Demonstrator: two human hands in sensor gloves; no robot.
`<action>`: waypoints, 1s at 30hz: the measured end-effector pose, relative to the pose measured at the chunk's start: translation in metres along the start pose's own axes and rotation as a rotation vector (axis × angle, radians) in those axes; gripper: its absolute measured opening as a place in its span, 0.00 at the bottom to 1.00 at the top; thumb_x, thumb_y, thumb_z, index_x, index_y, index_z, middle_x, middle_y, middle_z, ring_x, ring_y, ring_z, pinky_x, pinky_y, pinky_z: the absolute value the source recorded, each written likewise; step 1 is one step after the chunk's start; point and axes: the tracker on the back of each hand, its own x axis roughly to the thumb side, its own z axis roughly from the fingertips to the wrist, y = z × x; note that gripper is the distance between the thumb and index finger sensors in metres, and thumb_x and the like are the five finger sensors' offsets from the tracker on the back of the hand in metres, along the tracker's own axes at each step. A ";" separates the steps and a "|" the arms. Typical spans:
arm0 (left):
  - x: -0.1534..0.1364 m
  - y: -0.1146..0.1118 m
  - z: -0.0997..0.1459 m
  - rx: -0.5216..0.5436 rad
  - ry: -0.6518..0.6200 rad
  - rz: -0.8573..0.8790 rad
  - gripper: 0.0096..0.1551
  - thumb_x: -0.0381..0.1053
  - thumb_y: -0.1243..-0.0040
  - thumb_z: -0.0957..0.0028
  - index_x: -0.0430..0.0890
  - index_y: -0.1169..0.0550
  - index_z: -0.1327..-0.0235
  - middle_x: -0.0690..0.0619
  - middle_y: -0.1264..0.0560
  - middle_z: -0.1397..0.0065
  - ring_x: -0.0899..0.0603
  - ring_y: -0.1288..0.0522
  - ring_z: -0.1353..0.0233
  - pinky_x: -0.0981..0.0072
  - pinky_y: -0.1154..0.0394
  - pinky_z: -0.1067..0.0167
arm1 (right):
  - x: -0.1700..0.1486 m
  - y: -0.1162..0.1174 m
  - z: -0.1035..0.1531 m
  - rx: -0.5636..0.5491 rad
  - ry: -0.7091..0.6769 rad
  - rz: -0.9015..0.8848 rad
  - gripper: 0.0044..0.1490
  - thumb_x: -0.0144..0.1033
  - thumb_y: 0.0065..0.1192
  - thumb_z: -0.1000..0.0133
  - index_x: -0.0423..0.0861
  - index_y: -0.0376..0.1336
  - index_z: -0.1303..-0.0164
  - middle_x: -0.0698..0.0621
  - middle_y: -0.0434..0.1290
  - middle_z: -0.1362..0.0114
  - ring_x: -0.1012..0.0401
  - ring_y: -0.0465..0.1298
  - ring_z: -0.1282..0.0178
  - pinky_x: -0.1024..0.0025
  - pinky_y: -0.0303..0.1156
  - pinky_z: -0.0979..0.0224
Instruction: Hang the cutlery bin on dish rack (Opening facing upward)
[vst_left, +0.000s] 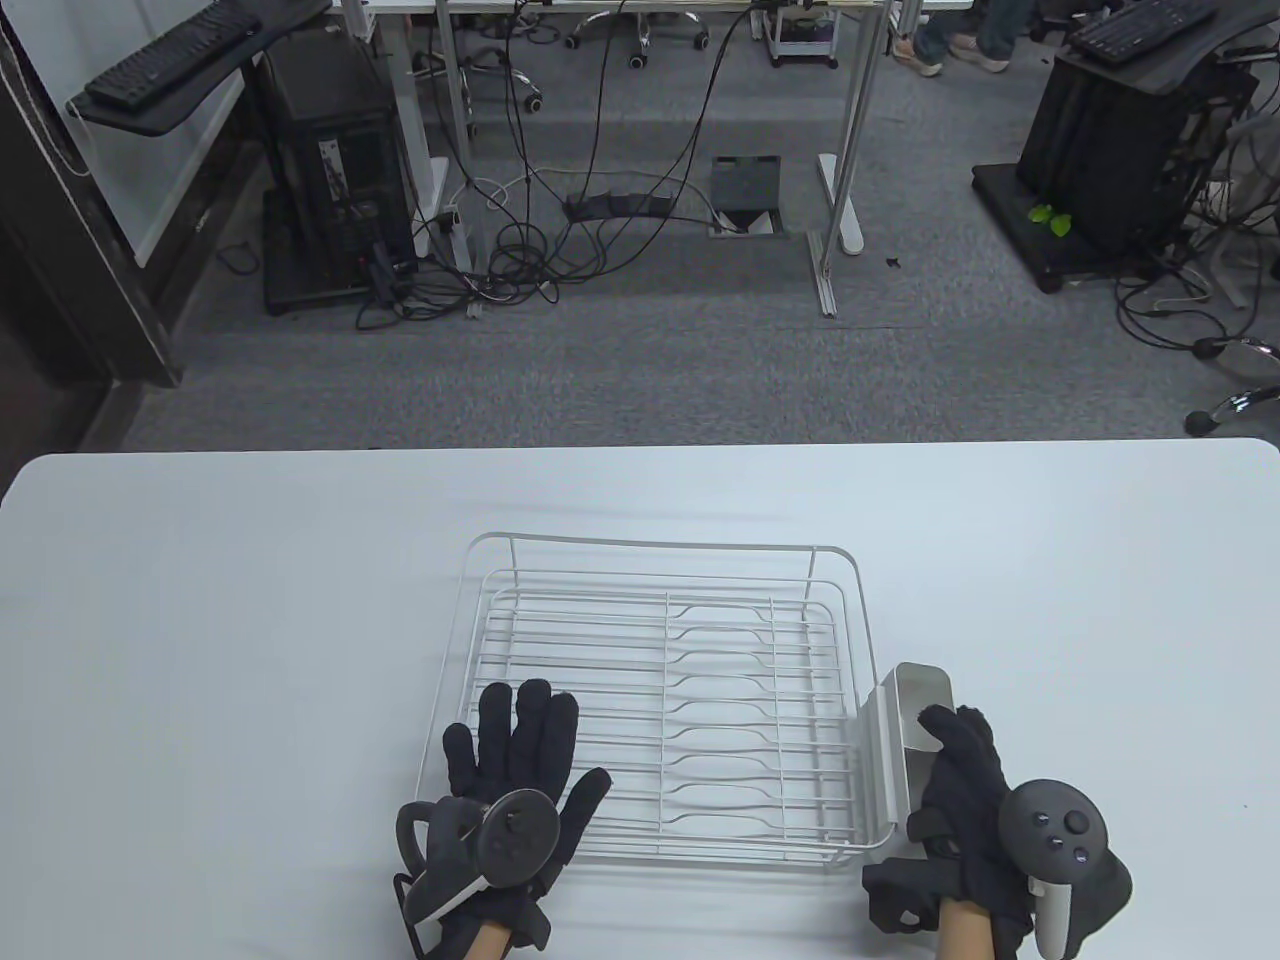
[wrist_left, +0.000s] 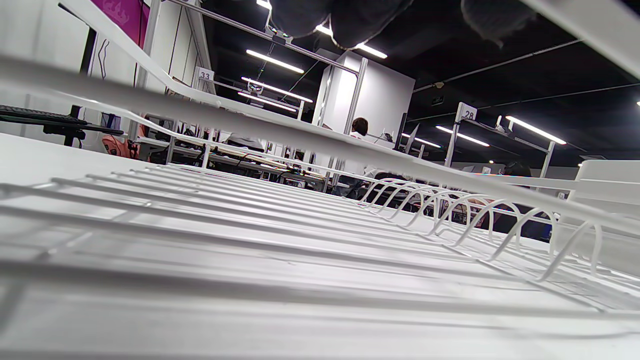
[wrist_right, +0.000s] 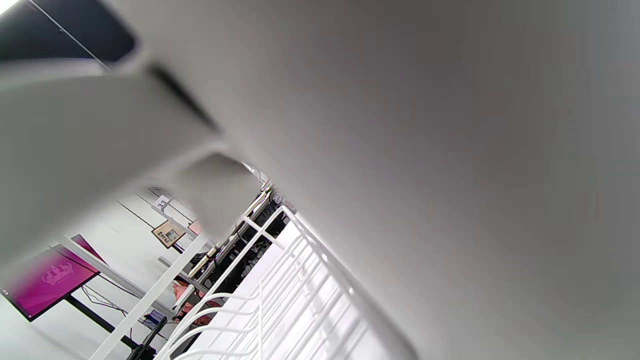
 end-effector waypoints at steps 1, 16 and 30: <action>0.000 0.000 0.000 0.000 0.000 0.000 0.46 0.73 0.64 0.37 0.47 0.45 0.14 0.42 0.49 0.12 0.32 0.54 0.15 0.28 0.56 0.29 | 0.000 0.000 0.000 -0.002 0.002 -0.006 0.23 0.26 0.54 0.41 0.53 0.68 0.36 0.39 0.63 0.20 0.42 0.71 0.27 0.44 0.56 0.26; 0.000 0.000 0.000 0.000 0.000 0.001 0.46 0.73 0.64 0.37 0.47 0.45 0.14 0.43 0.48 0.12 0.32 0.54 0.15 0.28 0.55 0.29 | 0.027 -0.022 0.019 -0.150 -0.105 0.021 0.28 0.27 0.52 0.39 0.50 0.60 0.27 0.37 0.45 0.15 0.36 0.45 0.19 0.42 0.32 0.27; 0.000 -0.001 -0.001 0.000 0.000 -0.001 0.46 0.73 0.64 0.37 0.46 0.45 0.14 0.42 0.48 0.12 0.32 0.54 0.15 0.28 0.55 0.29 | 0.087 0.023 0.064 -0.096 -0.557 0.069 0.44 0.57 0.52 0.37 0.52 0.42 0.16 0.37 0.38 0.13 0.35 0.40 0.17 0.35 0.31 0.27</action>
